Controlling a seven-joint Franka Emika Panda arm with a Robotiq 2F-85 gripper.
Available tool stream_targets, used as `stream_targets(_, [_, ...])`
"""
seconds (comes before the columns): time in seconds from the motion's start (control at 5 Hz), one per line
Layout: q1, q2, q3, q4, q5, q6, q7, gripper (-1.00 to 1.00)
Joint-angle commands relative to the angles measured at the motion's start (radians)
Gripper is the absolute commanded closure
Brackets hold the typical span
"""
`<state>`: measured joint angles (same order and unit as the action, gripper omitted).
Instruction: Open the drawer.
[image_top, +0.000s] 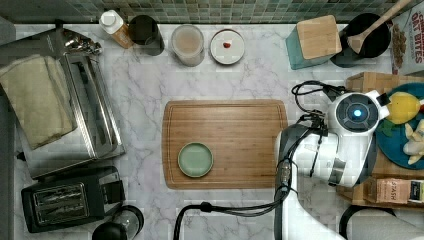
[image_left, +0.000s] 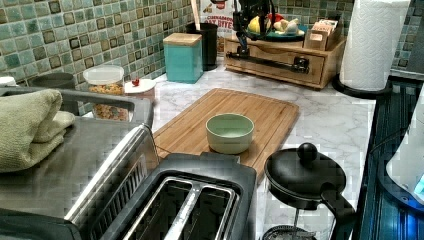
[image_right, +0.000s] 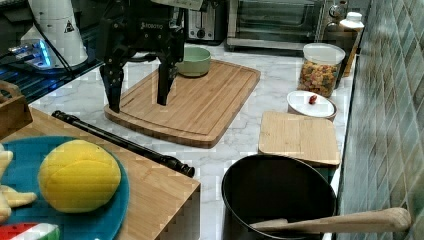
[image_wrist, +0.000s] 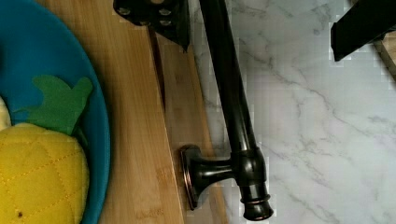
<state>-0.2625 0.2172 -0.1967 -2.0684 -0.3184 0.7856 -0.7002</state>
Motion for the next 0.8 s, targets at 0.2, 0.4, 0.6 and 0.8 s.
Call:
stream_targets(0.2, [-0.036, 0.061, -0.024, -0.016, -0.034, 0.087, -0.070, -1.00])
stream_targets(0.4, [-0.049, 0.082, -0.034, -0.030, -0.030, 0.119, -0.080, -1.00])
stream_targets(0.6, [-0.065, 0.112, -0.033, -0.038, -0.005, 0.124, -0.088, -1.00])
stream_targets(0.8, [-0.051, 0.123, -0.063, -0.064, -0.071, 0.151, -0.053, -1.00])
